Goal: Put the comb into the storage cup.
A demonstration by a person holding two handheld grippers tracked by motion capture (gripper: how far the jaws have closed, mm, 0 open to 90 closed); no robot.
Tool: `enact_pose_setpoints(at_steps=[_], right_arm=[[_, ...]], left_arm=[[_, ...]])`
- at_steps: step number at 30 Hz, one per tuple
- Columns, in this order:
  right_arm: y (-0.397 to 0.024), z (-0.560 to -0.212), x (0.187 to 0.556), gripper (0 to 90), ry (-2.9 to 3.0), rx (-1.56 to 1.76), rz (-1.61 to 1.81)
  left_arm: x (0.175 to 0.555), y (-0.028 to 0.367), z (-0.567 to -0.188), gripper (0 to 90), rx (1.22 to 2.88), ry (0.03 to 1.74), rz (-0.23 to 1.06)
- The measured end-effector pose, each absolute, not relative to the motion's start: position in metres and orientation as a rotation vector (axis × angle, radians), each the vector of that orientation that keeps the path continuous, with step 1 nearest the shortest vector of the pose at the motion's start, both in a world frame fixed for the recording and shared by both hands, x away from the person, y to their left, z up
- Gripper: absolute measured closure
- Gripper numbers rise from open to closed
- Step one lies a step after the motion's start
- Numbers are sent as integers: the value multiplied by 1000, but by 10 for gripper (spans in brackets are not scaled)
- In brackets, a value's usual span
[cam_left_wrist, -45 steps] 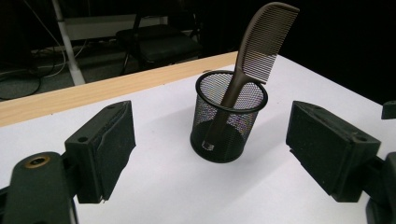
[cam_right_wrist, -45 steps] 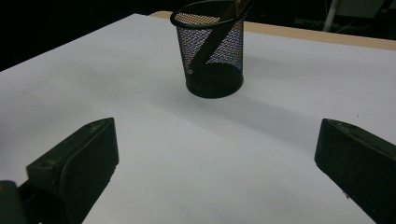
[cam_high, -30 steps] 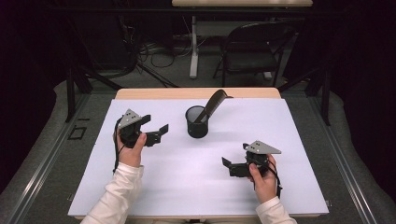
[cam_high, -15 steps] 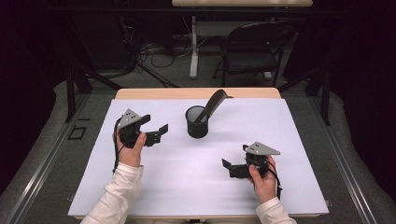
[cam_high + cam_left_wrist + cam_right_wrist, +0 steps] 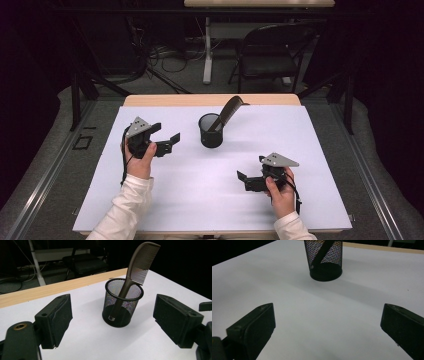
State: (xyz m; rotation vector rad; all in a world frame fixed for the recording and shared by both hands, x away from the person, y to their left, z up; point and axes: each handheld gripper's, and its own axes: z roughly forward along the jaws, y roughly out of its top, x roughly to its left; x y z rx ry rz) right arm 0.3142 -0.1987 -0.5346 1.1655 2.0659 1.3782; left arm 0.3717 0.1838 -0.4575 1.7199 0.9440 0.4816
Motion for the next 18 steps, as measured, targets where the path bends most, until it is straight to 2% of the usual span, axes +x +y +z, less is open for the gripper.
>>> enact_pose_setpoints(at_steps=[18], right_arm=[[-197,-537,314,0,2077,1160,1376]], left_arm=[[372,184,-458,158,1721,943,482]])
